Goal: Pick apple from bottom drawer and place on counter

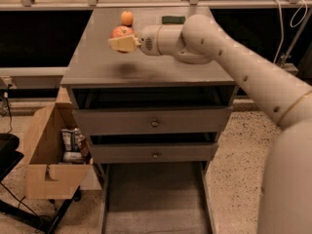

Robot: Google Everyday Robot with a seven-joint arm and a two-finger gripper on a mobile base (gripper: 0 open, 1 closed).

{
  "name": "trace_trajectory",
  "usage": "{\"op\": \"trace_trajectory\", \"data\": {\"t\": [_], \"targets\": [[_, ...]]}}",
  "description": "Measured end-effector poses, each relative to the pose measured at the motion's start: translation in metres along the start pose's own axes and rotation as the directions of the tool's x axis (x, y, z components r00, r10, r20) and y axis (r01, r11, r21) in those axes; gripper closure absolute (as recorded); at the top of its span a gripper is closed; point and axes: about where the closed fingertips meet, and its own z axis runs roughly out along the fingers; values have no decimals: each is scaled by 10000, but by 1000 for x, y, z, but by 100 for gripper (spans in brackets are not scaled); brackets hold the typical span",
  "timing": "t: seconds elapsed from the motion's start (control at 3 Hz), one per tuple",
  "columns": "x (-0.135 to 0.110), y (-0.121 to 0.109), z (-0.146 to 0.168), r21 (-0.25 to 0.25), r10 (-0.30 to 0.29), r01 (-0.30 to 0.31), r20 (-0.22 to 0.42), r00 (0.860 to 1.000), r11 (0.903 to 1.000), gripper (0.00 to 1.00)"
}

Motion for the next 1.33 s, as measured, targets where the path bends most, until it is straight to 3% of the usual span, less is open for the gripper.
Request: {"op": "trace_trajectory", "data": {"t": [0.33, 0.67, 1.33], "targets": [[15, -28, 42, 344, 289, -294, 138, 9995, 9990, 100], [41, -56, 74, 1048, 496, -482, -110, 9987, 9933, 100], [42, -57, 75, 1113, 500, -483, -133, 9987, 9926, 59]]}}
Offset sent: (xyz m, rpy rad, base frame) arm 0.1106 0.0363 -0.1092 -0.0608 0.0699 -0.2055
